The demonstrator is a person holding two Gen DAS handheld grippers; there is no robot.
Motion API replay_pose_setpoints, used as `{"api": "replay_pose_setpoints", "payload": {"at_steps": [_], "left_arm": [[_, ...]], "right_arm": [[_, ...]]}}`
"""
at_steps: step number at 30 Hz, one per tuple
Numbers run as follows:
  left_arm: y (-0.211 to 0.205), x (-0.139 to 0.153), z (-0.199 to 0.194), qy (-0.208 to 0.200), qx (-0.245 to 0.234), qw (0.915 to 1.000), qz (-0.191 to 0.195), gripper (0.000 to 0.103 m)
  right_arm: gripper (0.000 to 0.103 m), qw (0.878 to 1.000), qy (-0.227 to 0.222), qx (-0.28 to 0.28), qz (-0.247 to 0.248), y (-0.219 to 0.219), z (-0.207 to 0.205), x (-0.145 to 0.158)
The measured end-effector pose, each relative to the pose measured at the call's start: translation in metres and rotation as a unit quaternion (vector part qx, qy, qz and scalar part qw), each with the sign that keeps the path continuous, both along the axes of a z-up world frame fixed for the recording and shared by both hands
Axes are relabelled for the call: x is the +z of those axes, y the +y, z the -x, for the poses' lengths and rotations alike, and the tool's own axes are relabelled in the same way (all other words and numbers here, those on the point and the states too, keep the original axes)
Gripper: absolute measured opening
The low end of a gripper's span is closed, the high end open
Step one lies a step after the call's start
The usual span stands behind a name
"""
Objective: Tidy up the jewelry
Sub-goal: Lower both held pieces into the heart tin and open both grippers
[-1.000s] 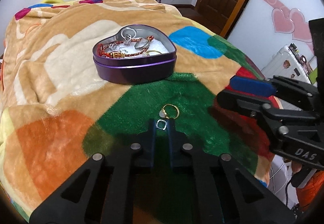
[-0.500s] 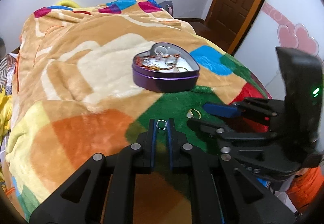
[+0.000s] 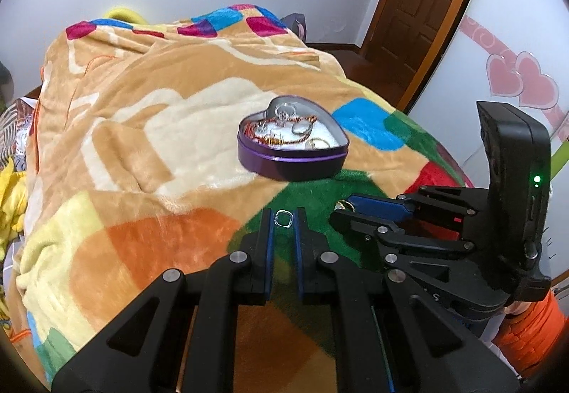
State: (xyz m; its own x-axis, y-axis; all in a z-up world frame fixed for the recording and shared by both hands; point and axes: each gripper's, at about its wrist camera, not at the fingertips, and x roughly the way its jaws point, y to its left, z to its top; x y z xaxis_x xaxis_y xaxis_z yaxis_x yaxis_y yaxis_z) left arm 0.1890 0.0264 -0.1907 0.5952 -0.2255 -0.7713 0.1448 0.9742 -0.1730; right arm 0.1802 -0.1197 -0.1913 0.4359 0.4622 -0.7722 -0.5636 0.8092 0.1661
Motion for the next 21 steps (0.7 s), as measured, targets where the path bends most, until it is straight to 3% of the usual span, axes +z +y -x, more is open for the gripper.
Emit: {"api": "replay_pose_setpoints", "payload": {"at_steps": [21], "left_arm": [[0.004,0.054,-0.029,-0.072,0.007,0.9972,0.017,0.009]], "right_arm": [[0.019,0.990,-0.112,-0.035,-0.072,-0.013,-0.014,0.082]]}}
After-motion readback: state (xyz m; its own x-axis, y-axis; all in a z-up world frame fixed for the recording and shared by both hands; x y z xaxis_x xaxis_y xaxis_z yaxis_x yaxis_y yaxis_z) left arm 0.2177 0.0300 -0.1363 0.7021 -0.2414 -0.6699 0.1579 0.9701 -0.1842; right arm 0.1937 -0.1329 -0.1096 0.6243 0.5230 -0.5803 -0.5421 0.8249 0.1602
